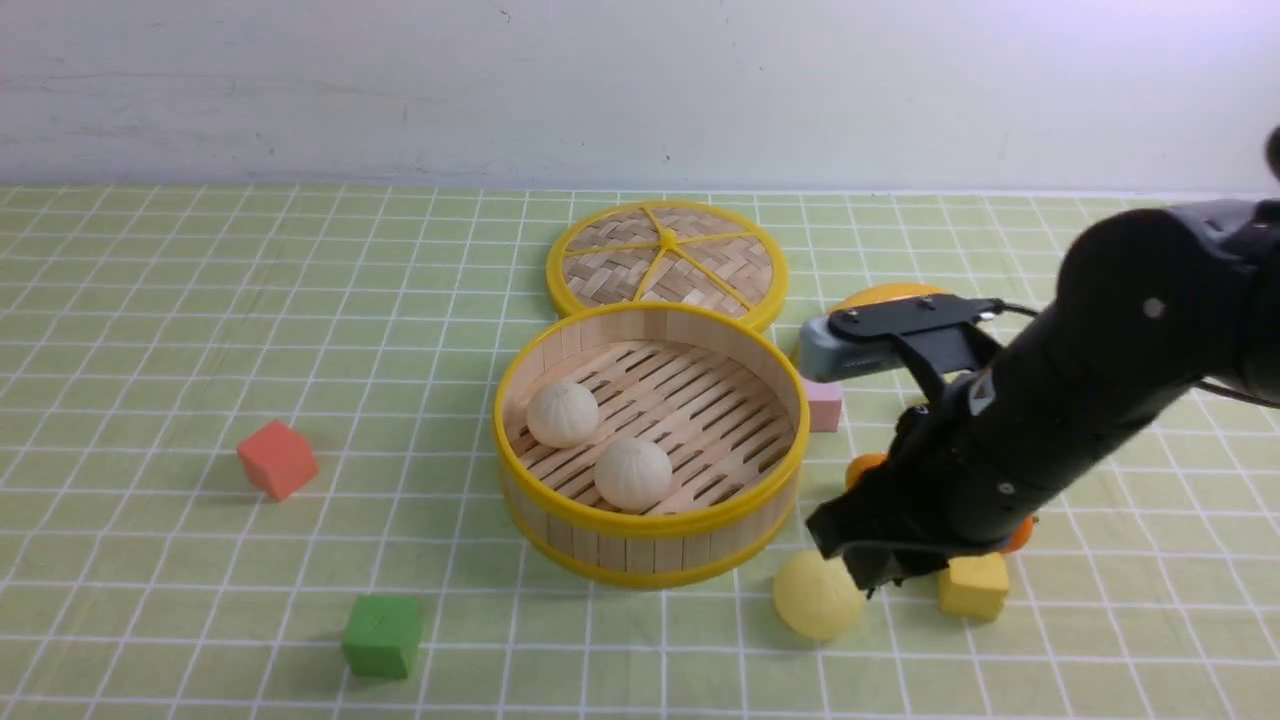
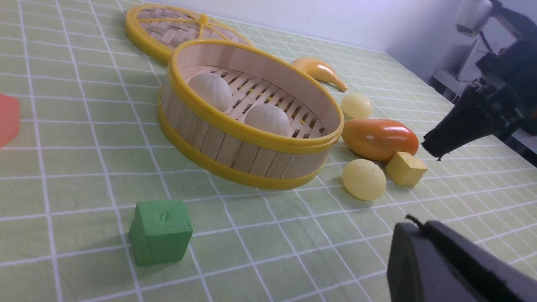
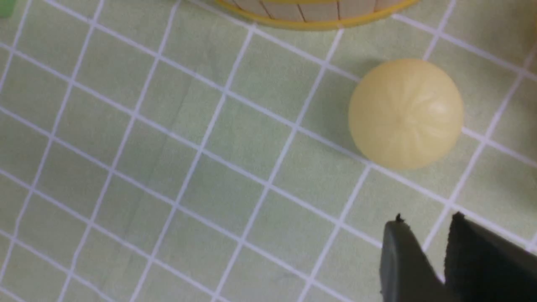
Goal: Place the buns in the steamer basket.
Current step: Use the right arm to grab a steamed stuffed bun
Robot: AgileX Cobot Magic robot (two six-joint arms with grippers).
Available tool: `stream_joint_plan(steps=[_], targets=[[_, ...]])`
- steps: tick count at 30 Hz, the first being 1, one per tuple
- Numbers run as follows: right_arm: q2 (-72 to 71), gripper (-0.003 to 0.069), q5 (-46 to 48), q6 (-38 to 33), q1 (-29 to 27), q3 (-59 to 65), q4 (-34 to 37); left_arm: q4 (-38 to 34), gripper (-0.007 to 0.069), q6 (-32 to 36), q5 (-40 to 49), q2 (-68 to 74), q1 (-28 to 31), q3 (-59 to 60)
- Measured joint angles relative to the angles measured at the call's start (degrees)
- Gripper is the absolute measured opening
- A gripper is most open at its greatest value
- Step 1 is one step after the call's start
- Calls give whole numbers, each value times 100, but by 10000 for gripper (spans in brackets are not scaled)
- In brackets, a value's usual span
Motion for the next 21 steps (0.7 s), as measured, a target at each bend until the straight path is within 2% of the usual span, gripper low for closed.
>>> stream_joint_plan(steps=[4,7,15,21], targets=[[475,314,-134,10,37,-177,14,0,-13,-2,0,0,0,0],[712,339,-334,12,45,-192,-4,0,-13,-7,0,0,0,0],[977,311,-834,17,45,-197,-43,0,-11,-14,0,0,0,0],[1255,262,-945,17,48,-204,-112,0,-6,-14,0,0,0,0]])
